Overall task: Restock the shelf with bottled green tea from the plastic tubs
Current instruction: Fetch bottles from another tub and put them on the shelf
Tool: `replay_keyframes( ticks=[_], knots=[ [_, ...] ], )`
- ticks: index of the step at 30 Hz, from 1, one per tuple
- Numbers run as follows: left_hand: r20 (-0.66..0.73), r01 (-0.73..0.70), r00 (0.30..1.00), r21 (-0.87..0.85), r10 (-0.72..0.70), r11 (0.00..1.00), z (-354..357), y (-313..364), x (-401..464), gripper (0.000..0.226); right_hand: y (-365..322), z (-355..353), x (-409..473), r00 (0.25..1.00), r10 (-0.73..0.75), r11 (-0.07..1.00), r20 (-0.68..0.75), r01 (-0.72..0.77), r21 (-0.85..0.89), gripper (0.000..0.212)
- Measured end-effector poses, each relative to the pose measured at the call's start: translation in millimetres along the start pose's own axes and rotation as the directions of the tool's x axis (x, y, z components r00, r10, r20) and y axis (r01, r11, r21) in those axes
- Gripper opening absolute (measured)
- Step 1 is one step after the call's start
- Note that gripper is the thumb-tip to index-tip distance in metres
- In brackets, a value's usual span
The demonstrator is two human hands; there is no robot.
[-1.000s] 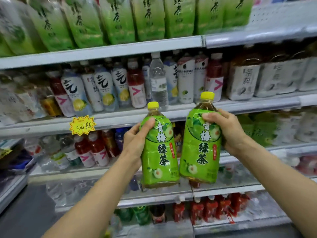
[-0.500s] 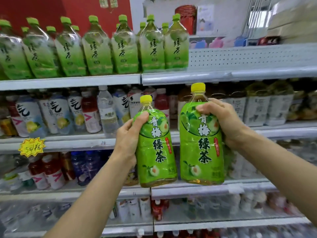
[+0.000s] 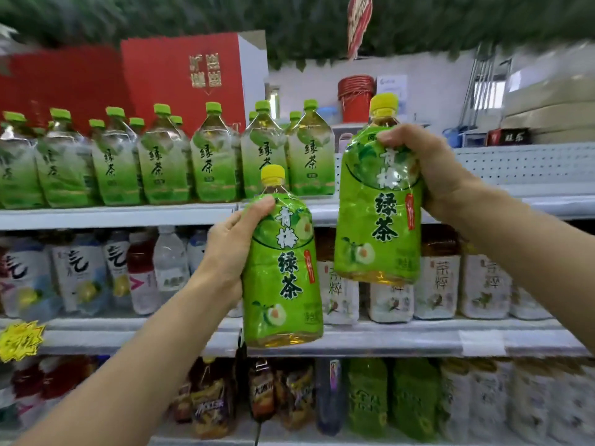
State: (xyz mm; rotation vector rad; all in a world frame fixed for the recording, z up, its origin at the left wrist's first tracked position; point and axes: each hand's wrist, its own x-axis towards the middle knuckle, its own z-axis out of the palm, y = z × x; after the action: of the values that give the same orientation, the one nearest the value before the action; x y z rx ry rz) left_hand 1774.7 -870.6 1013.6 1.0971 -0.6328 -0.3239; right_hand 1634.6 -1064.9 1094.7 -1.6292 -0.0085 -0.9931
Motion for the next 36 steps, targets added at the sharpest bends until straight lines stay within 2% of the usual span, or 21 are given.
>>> replay_keyframes(
  ticks=[4,7,8,12,14,17,19,21,23,26,27,29,31,32,34,35,36],
  knots=[
    [0.045,-0.043,0.998,-0.008,0.043,0.999,14.9,12.2,33.2,0.025,-20.0,-18.3,57.6,0.993,-0.062,0.996,-0.097,0.067,0.055,0.066],
    [0.069,-0.062,0.996,-0.013,0.063,0.998,28.6,17.8,58.3,0.023,-29.5,-34.1,99.2,0.973,-0.090,0.991,-0.211,0.110,0.081,0.079],
    [0.076,-0.068,0.995,-0.009,0.069,0.998,33.5,18.7,65.8,0.024,-30.3,-38.9,111.5,0.965,-0.115,0.989,-0.235,0.133,0.066,0.077],
    [0.088,-0.063,0.994,0.000,0.063,0.998,54.1,20.1,89.8,0.027,-25.2,-48.6,138.3,0.931,-0.242,0.970,-0.272,0.233,-0.068,0.033],
    [0.071,-0.057,0.996,-0.003,0.057,0.998,64.0,17.1,97.7,0.029,-13.8,-54.7,151.2,0.926,-0.277,0.959,-0.257,0.250,-0.132,0.024],
    [0.054,-0.042,0.998,-0.004,0.042,0.999,80.0,10.7,106.5,0.036,4.7,-60.3,167.4,0.941,-0.273,0.948,-0.200,0.228,-0.224,0.039],
    [0.045,-0.024,0.999,-0.010,0.025,1.000,89.9,6.2,111.0,0.042,17.1,-63.7,174.6,0.960,-0.220,0.949,-0.174,0.169,-0.267,0.058],
    [0.057,-0.024,0.998,-0.013,0.025,1.000,98.8,1.8,115.8,0.040,30.9,-68.1,180.4,0.977,-0.173,0.948,-0.126,0.130,-0.290,0.066],
    [0.064,-0.022,0.998,-0.007,0.022,1.000,106.3,-1.1,119.3,0.041,42.4,-74.6,185.4,0.987,-0.128,0.957,-0.095,0.097,-0.275,0.069],
    [0.061,-0.028,0.998,0.004,0.028,1.000,110.3,-3.4,122.7,0.044,46.3,-83.2,189.0,1.000,-0.022,0.978,0.002,0.022,-0.206,0.088],
    [0.063,-0.032,0.998,0.005,0.032,0.999,110.3,-3.2,123.0,0.043,45.3,-86.0,188.5,0.999,0.020,0.972,0.042,-0.010,-0.235,0.099],
    [0.070,-0.035,0.997,0.013,0.034,0.999,109.6,-1.9,123.0,0.049,43.6,-89.6,179.2,0.987,0.108,0.914,0.122,-0.050,-0.402,0.116],
    [0.070,-0.047,0.996,0.019,0.046,0.999,108.5,-1.3,124.8,0.050,53.8,-91.1,161.9,0.979,0.178,0.828,0.102,-0.092,-0.553,0.111],
    [0.064,-0.056,0.996,0.014,0.055,0.998,108.0,-0.6,126.5,0.049,62.6,-93.2,155.9,0.980,0.183,0.804,0.075,-0.105,-0.585,0.100],
    [0.048,-0.064,0.997,-0.001,0.064,0.998,108.0,2.0,131.1,0.050,73.6,-96.4,151.3,0.983,0.172,0.807,0.061,-0.106,-0.581,0.071],
    [0.041,-0.065,0.997,-0.002,0.065,0.998,108.4,3.0,132.9,0.052,74.8,-96.6,152.6,0.983,0.168,0.820,0.070,-0.100,-0.564,0.062],
    [0.039,-0.065,0.997,-0.006,0.065,0.998,108.4,3.3,134.8,0.054,74.8,-96.0,156.3,0.981,0.175,0.823,0.081,-0.100,-0.559,0.061]
  ],
)
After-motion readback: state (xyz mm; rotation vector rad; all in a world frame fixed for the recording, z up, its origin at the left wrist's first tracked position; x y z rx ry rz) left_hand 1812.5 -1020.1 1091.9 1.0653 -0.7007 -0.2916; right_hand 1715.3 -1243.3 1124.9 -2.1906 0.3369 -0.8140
